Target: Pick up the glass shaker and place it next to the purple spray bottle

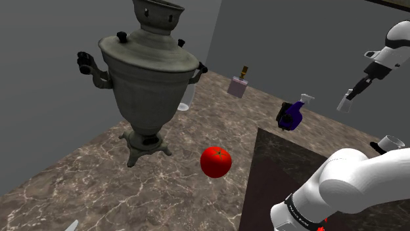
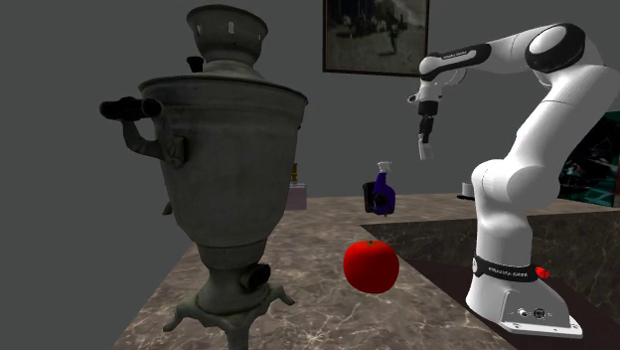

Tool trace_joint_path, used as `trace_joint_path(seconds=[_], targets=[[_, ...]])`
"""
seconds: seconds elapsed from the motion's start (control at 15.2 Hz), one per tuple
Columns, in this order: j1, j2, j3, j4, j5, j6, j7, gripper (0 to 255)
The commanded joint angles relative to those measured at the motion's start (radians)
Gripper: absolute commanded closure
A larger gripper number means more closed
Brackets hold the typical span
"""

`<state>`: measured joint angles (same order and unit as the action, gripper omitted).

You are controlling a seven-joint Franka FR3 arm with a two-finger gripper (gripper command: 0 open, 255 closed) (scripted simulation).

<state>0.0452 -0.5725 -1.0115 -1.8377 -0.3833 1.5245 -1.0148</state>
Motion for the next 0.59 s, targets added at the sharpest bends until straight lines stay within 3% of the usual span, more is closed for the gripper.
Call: trace_joint_path(seconds=[0.0,0.53], targets=[[-0.004,-0.006,-0.006,-0.027,-0.007,0.023,0.001,255],[-0.021,-0.032,-0.027,-0.142,-0.035,0.121,0.012,255]])
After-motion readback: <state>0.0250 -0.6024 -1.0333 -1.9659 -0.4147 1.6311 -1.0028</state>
